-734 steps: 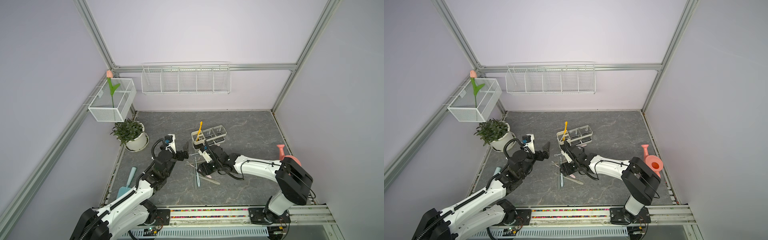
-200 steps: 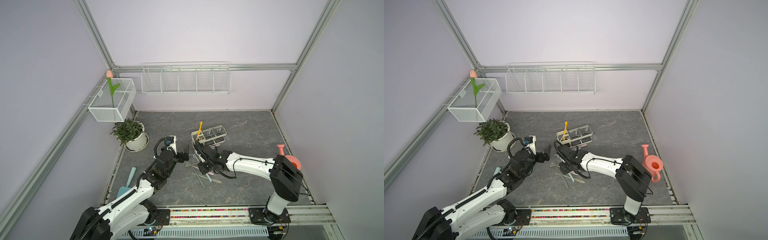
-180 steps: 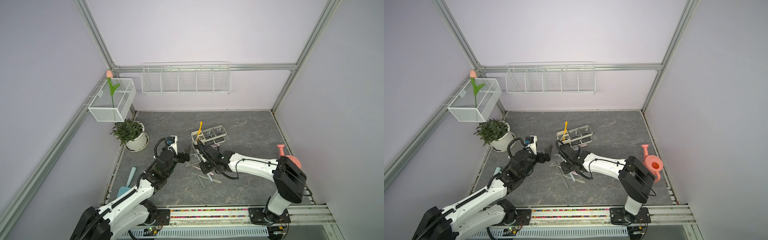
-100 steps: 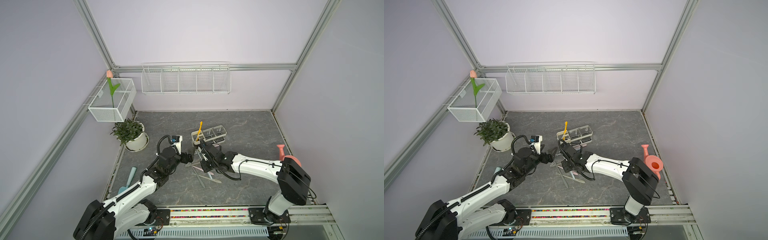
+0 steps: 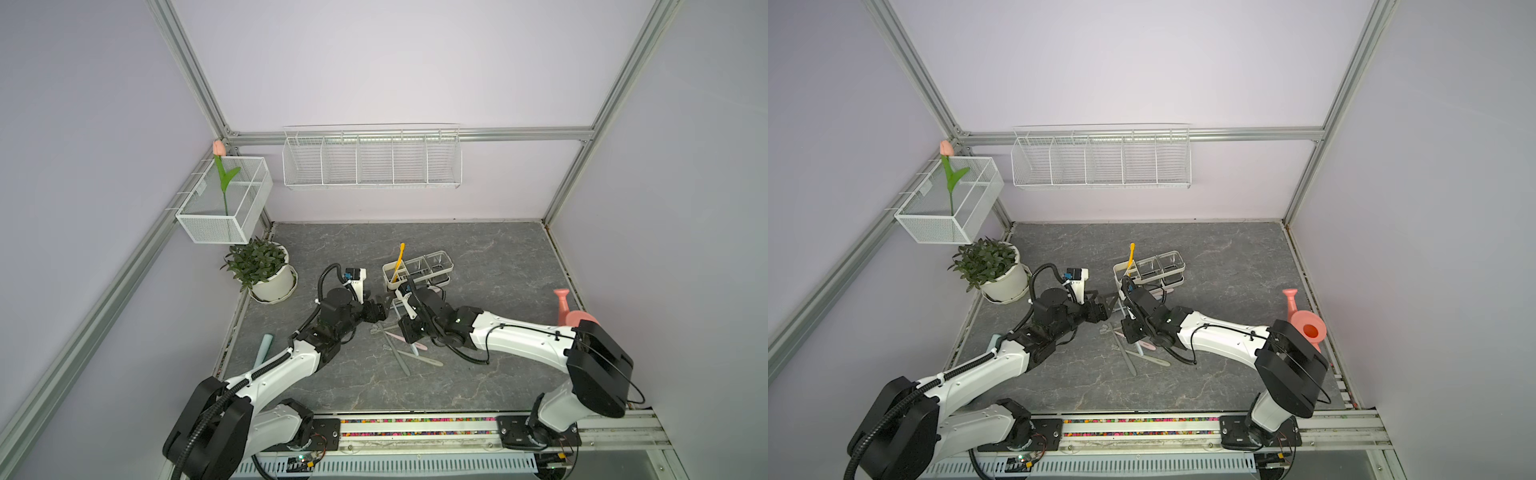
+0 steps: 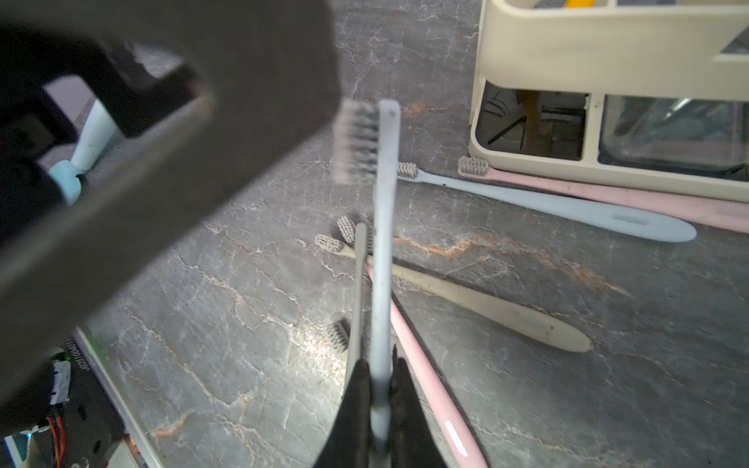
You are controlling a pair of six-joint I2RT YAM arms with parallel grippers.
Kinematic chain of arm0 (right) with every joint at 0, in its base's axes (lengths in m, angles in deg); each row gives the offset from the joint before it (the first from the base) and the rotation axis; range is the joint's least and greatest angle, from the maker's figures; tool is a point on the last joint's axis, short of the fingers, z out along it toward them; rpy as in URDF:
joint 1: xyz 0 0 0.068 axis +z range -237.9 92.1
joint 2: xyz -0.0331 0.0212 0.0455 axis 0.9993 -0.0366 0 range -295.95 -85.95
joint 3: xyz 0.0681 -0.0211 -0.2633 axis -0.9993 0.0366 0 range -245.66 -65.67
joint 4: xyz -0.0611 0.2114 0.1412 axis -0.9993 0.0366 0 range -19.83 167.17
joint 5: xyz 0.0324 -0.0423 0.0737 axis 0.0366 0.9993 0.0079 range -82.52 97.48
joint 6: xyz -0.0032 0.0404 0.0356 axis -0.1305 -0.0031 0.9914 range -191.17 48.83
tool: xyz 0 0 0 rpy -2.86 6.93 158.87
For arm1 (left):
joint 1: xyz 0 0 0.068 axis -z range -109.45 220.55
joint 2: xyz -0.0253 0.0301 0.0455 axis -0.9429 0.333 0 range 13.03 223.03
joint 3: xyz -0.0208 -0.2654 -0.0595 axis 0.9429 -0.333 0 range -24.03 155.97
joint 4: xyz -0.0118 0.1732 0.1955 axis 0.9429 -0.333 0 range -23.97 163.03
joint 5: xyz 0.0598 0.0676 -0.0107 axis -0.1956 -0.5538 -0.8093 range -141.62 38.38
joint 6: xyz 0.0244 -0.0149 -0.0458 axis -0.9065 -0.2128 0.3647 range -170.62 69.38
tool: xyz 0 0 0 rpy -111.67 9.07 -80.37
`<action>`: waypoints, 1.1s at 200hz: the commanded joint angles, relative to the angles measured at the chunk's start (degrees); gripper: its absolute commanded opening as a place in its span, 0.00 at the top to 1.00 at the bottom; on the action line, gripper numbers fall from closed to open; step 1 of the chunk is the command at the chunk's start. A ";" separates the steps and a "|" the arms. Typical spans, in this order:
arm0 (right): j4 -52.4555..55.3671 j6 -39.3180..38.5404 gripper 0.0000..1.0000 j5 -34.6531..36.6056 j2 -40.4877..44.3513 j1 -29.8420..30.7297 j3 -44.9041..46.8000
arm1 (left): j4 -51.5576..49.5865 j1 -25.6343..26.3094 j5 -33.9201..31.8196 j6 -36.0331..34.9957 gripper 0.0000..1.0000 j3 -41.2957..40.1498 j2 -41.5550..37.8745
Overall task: Place the toothbrush into the toothbrush holder
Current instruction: Pick up the toothbrush from the center of the board.
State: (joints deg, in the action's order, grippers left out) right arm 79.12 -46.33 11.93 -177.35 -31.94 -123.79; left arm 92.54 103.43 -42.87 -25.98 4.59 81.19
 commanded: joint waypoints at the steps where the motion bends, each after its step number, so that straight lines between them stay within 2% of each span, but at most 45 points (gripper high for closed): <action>1: -2.77 -0.01 0.91 -1.55 -1.19 -0.19 -0.17 | 2.46 -0.19 2.67 1.90 0.15 1.06 1.36; 91: -7.23 0.03 0.91 -0.31 -1.74 -0.23 -0.49 | 4.95 -0.27 5.13 3.47 0.25 1.44 4.96; 178: -9.05 0.32 0.92 1.39 -1.69 -0.11 -0.15 | 5.55 -0.25 5.80 3.24 0.54 1.22 5.23; 220: -8.81 0.31 0.92 1.53 -1.77 -0.18 -0.37 | 5.73 -0.26 5.33 2.98 0.57 0.82 4.88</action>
State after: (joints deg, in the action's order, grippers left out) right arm 71.23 -46.33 12.61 -178.55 -31.94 -123.84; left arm 96.80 103.43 -37.62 -23.27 4.63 85.80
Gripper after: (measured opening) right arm 0.104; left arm 0.439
